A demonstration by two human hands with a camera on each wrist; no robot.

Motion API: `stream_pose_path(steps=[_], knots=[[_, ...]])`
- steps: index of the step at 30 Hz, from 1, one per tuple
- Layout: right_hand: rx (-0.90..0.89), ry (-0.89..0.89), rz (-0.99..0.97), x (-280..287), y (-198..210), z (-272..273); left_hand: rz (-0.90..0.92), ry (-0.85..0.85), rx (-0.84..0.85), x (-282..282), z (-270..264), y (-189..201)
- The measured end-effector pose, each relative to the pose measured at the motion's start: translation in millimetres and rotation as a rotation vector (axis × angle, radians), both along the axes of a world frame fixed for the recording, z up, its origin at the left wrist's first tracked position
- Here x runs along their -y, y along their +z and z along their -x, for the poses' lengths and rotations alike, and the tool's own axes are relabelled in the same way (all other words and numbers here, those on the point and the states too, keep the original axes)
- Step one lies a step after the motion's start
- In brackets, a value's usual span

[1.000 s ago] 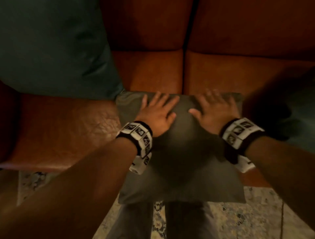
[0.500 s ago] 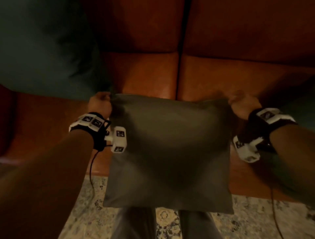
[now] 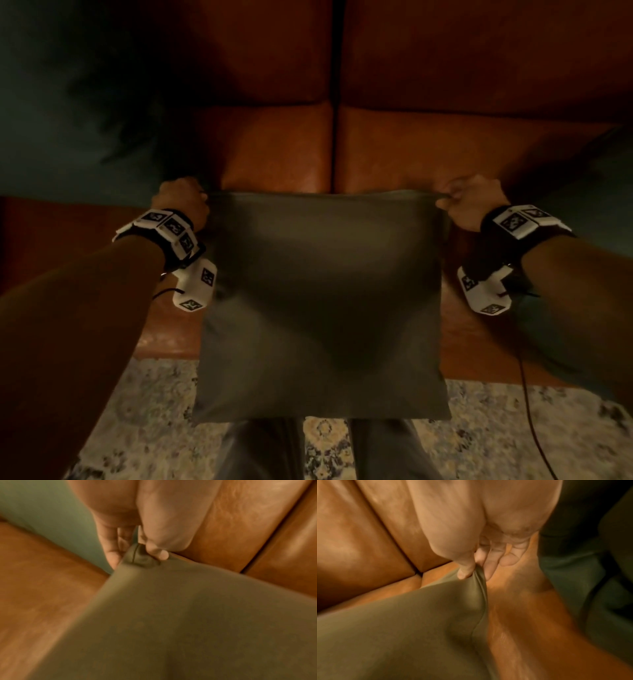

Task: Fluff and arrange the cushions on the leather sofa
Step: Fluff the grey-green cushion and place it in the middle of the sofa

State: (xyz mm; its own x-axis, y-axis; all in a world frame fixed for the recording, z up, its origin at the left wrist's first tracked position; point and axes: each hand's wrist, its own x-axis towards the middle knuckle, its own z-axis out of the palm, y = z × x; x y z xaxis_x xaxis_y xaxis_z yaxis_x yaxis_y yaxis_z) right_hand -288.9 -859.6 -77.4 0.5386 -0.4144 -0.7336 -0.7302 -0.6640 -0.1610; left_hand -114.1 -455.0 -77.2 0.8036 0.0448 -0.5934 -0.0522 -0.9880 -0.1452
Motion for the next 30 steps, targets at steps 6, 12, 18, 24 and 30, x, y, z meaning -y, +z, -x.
stream_pose_path(steps=[6,12,18,24,30], knots=[[-0.003,0.032,0.058,-11,7,3,0.013,0.059,0.002,6,1,7],[0.331,0.418,0.224,-91,35,12,0.43,-0.398,0.204,59,56,42],[0.1,0.604,0.159,-105,9,40,0.172,-0.526,-0.131,60,132,16],[0.135,0.495,0.215,-63,40,65,0.108,-0.247,0.055,36,121,50],[0.27,0.663,0.094,-155,25,102,0.218,-0.812,-0.074,73,230,38]])
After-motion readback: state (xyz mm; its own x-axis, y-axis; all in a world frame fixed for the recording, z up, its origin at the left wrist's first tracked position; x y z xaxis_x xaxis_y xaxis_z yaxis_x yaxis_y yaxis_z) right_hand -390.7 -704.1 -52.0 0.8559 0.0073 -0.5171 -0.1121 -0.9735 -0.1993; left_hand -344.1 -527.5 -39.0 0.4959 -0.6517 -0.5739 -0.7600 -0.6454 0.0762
